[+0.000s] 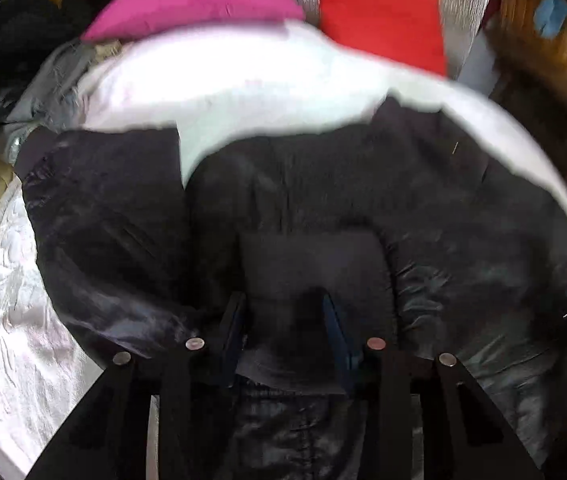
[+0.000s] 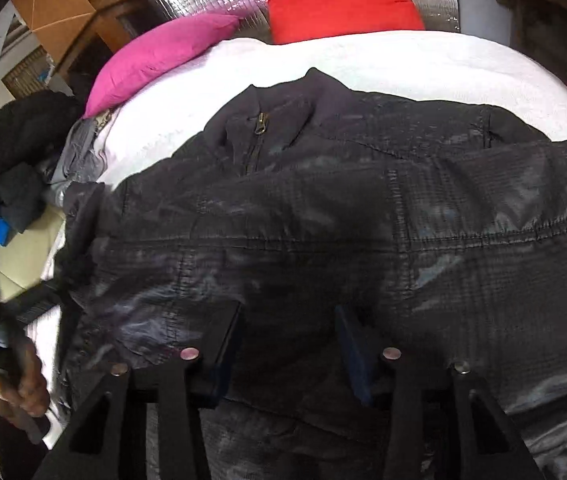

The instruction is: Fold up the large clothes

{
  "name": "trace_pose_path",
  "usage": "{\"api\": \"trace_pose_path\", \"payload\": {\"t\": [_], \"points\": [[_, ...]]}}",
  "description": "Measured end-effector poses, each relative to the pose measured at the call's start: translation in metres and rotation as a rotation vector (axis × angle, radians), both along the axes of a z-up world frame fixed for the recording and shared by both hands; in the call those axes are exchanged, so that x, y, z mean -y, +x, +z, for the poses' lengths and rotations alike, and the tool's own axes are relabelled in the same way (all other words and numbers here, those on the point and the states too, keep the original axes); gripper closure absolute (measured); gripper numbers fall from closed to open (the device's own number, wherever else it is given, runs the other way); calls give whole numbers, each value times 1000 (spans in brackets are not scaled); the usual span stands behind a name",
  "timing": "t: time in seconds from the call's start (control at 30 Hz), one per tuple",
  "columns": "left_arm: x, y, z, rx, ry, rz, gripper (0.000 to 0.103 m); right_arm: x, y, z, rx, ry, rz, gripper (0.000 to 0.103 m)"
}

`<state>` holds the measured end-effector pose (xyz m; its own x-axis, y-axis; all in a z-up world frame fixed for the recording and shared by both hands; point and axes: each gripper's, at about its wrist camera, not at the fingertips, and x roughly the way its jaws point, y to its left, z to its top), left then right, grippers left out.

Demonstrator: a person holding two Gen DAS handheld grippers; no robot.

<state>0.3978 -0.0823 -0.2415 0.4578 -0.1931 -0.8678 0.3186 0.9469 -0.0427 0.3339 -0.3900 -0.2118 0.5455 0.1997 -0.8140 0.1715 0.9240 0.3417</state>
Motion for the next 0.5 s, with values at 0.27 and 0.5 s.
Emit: {"api": "trace_pose_path", "payload": {"t": [0.27, 0.5], "points": [[-11, -7, 22, 45, -89, 17, 59, 91, -31, 43, 148, -9, -306, 33], [6, -14, 27, 72, -104, -25, 47, 176, -29, 24, 106, 7, -555, 26]]}}
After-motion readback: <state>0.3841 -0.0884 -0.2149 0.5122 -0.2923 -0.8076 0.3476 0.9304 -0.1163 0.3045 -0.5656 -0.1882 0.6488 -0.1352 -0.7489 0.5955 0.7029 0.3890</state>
